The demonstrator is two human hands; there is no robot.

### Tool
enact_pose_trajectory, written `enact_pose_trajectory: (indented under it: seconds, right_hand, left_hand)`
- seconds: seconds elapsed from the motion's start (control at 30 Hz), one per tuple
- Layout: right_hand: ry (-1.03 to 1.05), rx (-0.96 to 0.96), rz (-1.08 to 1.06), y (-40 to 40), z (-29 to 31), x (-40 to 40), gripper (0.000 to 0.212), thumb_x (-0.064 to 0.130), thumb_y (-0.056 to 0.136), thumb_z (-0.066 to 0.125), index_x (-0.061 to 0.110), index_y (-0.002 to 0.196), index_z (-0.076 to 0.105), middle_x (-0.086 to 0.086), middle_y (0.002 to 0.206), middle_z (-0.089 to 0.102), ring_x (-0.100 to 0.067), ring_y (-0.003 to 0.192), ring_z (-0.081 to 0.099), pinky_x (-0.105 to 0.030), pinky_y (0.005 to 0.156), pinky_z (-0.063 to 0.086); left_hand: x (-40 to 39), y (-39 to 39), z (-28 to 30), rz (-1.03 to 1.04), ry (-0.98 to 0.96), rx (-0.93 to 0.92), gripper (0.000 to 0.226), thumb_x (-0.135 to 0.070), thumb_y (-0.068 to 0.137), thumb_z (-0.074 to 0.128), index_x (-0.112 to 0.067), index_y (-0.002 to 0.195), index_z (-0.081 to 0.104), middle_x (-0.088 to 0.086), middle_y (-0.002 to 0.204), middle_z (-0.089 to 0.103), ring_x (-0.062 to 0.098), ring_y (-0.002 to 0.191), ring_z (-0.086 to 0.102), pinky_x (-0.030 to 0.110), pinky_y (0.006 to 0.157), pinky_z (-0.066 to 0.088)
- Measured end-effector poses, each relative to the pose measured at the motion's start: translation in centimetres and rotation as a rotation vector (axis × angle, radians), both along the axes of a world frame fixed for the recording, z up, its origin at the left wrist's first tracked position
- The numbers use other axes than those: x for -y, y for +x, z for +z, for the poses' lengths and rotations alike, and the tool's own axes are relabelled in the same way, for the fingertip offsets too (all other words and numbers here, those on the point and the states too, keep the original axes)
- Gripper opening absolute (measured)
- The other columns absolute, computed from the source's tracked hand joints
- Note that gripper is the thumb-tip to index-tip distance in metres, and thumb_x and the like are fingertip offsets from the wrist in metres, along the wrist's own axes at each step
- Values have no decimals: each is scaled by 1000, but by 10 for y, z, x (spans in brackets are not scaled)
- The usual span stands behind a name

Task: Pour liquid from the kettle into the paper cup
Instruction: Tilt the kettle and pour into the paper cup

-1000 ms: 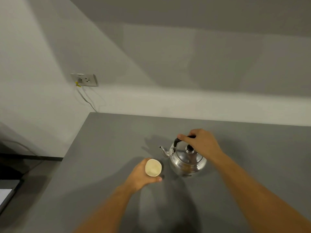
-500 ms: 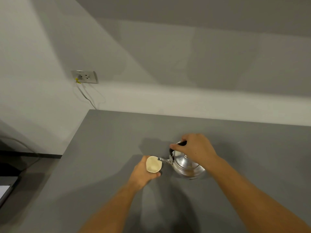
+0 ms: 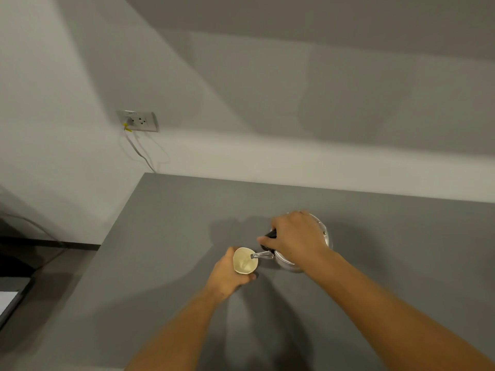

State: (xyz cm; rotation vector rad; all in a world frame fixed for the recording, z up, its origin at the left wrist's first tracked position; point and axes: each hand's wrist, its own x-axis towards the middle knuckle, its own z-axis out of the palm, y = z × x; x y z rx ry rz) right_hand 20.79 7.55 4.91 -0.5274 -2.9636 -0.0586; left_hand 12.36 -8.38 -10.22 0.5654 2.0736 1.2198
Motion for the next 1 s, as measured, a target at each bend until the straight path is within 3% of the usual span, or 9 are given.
enact_pose_trajectory:
  seconds: [0.13, 0.33, 0.43, 0.63, 1.0]
  right_hand:
    - [35, 23, 17, -3, -2, 6, 44, 61, 80, 56, 20, 73, 68, -3, 69, 68, -24, 74, 61, -35, 77, 39]
    - [78, 45, 48, -2, 0, 12, 40, 58, 82, 55, 21, 66, 53, -5, 72, 68, -25, 74, 58, -35, 72, 30]
    - [93, 57, 47, -2, 2, 13, 41, 57, 83, 54, 21, 65, 49, -4, 72, 67, -23, 66, 44, -33, 68, 24]
    - [81, 92, 59, -5, 2, 16, 39, 53, 84, 53, 19, 65, 49, -4, 73, 67, -23, 68, 41, -37, 84, 38]
    - [120, 100, 82, -8, 4, 20, 39, 50, 86, 54, 16, 68, 55, -6, 75, 68, -22, 71, 47, -36, 79, 35]
  left_hand:
    - [1, -1, 1, 11, -3, 34, 64, -28, 62, 90, -30, 116, 55, 3, 104, 73, 20, 78, 64, 43, 68, 59]
    - [0, 0, 0, 31, -10, 60, 62, -25, 63, 91, -36, 113, 55, 0, 101, 73, 15, 72, 64, 34, 60, 56]
    - [0, 0, 0, 29, -13, 65, 61, -24, 64, 91, -37, 111, 54, 1, 101, 73, 14, 69, 63, 33, 58, 56]
    - [0, 1, 2, 32, -18, 73, 63, -22, 65, 89, -33, 116, 54, 4, 103, 73, 15, 69, 62, 32, 59, 55]
    - [0, 1, 1, 39, -23, 72, 64, -24, 64, 90, -32, 117, 54, 4, 103, 73, 17, 68, 63, 35, 60, 55]
